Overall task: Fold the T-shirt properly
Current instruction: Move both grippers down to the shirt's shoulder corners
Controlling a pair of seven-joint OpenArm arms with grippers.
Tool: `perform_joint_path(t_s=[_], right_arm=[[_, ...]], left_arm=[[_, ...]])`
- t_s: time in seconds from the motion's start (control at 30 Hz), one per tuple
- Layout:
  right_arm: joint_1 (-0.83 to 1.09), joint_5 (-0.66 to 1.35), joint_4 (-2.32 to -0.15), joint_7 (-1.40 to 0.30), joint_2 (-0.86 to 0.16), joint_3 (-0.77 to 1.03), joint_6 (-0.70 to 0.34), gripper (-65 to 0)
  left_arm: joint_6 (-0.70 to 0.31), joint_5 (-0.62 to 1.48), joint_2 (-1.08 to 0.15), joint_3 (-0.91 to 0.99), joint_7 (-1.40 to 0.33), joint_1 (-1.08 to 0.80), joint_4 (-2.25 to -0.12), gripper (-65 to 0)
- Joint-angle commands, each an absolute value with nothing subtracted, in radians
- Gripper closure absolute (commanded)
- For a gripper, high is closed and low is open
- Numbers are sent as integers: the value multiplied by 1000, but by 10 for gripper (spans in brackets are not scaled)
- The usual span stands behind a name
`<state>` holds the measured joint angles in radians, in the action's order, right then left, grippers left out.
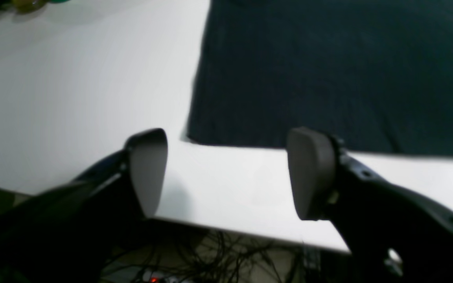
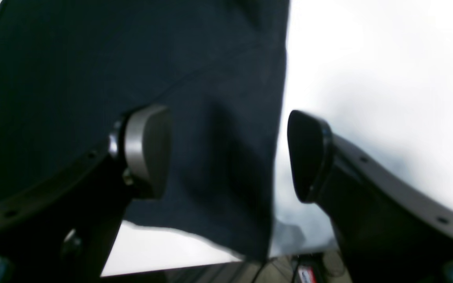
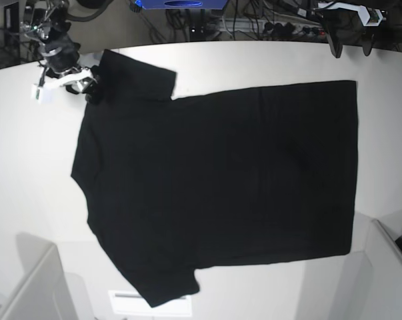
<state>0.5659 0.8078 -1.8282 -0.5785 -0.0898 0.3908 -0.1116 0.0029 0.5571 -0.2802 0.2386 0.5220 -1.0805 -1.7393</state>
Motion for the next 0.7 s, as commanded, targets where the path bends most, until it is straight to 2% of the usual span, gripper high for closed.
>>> perform_joint_path(t_s=[0.0,0.17,0.33,0.6,0.67], right_arm=[[558,822,-1822,-565,-99,395,-119,-410],[524,822,-1725,-565,-137,386,-119,-407],[529,822,-1698,-567,-139,377,-122,-407],[559,820,-1695,-565,-139,243,-122,-405],[565,820,-1695,-562,-139,220,-122,-404]], left_arm=[[5,582,-286,243,545,-1098,-1735,-481],[5,694,-308,243,544,-1069,-1673,-481],[5,710,-320,243,544,-1038,-1639,-481],[5,713,-315,242,539,-972,-1638,-481],[5,714,-312,243,495,-943,-1633,-481]])
